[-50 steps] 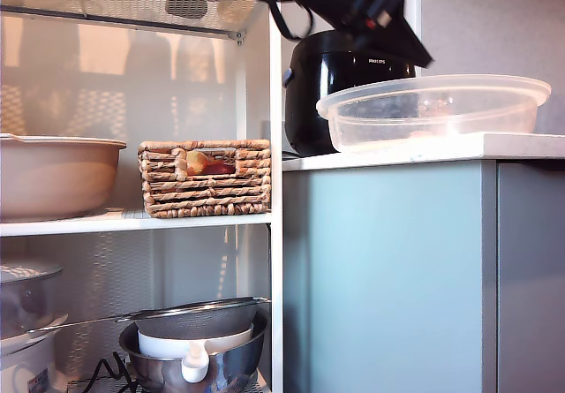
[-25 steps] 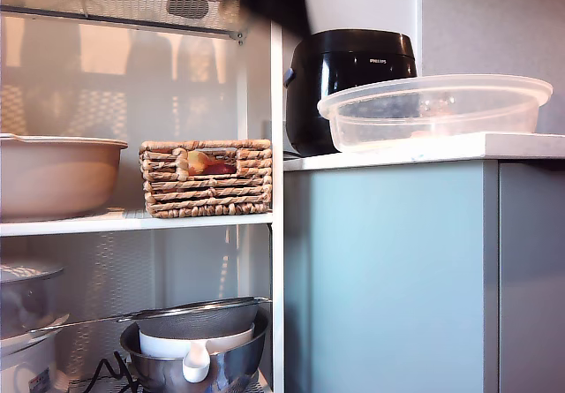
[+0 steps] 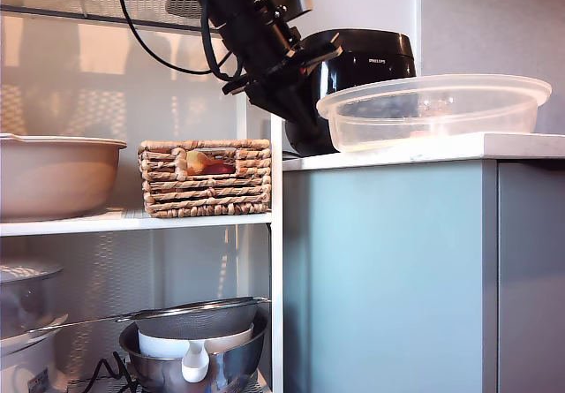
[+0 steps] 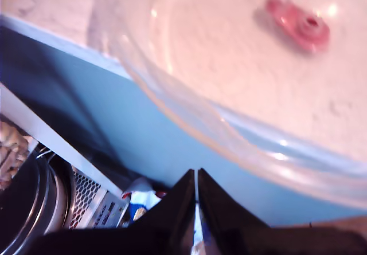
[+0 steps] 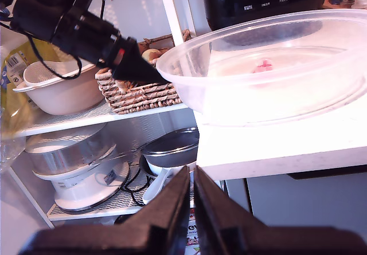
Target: Pick up the plastic microwave lid from the shelf, then place it on the counter next to you
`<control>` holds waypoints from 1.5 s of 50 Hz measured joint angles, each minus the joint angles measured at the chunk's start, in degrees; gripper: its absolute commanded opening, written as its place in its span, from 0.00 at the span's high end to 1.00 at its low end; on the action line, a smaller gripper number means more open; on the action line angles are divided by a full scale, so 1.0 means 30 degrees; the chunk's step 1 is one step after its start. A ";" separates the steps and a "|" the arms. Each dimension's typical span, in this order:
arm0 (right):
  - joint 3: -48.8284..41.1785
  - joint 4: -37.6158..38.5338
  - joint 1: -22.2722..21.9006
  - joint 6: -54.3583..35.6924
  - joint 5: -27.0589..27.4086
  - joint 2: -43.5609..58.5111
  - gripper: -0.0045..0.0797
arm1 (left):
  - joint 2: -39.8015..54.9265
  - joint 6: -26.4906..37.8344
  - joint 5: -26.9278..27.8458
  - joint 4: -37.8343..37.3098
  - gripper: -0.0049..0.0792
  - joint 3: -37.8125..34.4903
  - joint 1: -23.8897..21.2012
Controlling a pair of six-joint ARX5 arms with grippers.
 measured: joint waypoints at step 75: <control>0.0000 0.0007 0.0000 0.0204 0.0000 0.0000 0.96 | 0.1741 -0.3694 0.0393 0.5974 0.97 0.0000 -0.2412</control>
